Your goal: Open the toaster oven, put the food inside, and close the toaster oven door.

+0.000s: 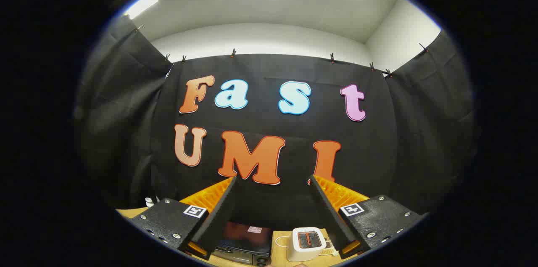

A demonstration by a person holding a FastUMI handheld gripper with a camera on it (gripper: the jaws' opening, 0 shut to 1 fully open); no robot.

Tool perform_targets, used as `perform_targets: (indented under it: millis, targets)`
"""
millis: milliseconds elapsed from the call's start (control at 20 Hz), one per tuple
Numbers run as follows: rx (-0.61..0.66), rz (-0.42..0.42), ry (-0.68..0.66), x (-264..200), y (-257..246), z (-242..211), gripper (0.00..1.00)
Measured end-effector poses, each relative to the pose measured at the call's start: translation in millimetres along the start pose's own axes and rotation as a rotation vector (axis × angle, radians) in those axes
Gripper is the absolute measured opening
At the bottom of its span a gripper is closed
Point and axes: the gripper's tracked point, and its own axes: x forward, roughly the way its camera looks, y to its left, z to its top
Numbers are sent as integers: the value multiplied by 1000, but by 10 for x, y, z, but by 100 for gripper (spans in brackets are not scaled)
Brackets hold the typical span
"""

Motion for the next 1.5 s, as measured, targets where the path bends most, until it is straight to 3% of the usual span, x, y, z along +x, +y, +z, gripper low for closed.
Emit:
perform_targets:
  millis: [950,1200,1500]
  targets:
    - [15,28,35,58,111,-102,99]
    - [4,76,70,107,387,-297,99]
    - [-2,173,192,81,937,-883,100]
